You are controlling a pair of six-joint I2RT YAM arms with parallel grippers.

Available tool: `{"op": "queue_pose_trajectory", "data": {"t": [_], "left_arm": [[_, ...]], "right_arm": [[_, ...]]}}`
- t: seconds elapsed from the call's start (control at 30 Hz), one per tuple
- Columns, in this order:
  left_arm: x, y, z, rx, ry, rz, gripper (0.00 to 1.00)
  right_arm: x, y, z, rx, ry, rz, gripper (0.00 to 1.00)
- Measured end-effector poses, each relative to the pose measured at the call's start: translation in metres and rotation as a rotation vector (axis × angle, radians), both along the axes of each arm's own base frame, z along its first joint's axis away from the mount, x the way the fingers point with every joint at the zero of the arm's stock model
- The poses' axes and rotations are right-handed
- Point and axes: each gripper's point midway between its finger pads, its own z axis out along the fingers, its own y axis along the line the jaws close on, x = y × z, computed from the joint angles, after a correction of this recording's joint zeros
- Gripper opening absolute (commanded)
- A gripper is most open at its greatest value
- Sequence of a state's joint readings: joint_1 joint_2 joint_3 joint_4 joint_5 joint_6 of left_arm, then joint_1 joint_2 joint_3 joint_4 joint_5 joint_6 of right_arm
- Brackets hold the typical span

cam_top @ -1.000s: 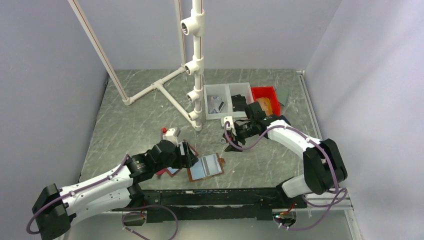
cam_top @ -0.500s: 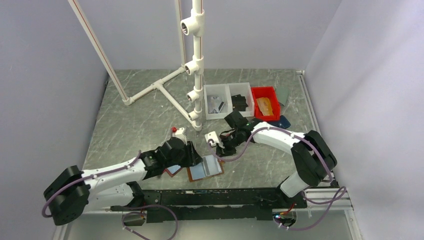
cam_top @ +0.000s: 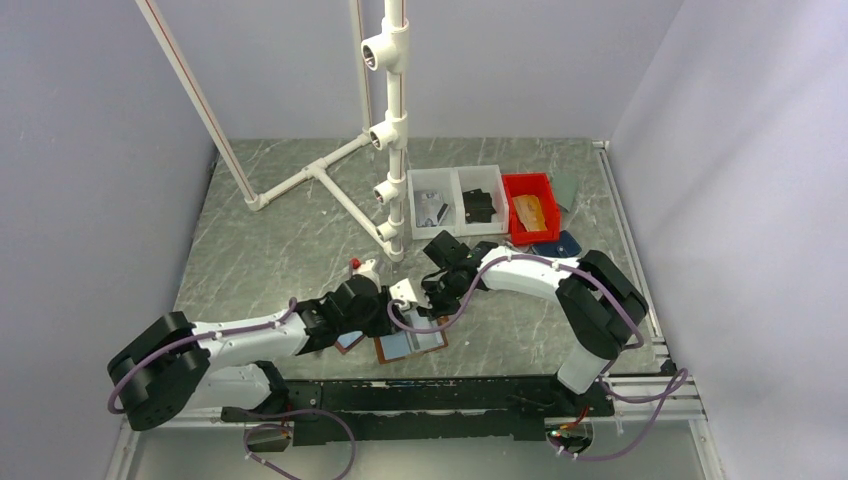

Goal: Take the credit cards out of the card holder
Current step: Remove the credit card from the card holder.

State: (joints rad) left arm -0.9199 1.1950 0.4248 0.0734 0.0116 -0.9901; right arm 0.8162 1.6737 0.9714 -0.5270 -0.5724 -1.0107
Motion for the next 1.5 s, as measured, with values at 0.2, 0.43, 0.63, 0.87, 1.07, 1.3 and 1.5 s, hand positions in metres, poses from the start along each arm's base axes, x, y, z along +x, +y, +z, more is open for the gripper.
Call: {"op": "queue_pose_trajectory", "data": {"t": [0.2,0.43,0.63,0.87,1.07,1.3,1.5], "left_arm": [[-0.001,0.002,-0.013,0.02,0.022,0.005,0.31],[-0.003,0.002,-0.019,0.023,0.041,0.013,0.31],[-0.003,-0.001,-0.02,0.004,0.045,0.006,0.32],[-0.003,-0.005,-0.023,-0.018,0.062,-0.012,0.35],[-0.003,-0.006,-0.024,-0.042,0.079,-0.018,0.4],[-0.004,-0.006,-0.021,-0.1,0.099,-0.024,0.49],[-0.005,-0.008,-0.019,-0.131,0.106,-0.04,0.53]], "right_arm": [[0.001,-0.006,0.0,-0.038,-0.01,0.007,0.11],[-0.002,-0.009,-0.004,-0.06,0.002,0.026,0.11],[-0.005,-0.005,-0.004,-0.061,0.003,0.039,0.1],[-0.008,0.0,-0.004,-0.057,0.024,0.034,0.1],[-0.008,0.003,-0.003,-0.06,0.043,0.016,0.1],[-0.012,0.005,-0.002,-0.058,0.08,-0.006,0.09],[-0.016,0.005,0.0,-0.06,0.126,-0.028,0.1]]}}
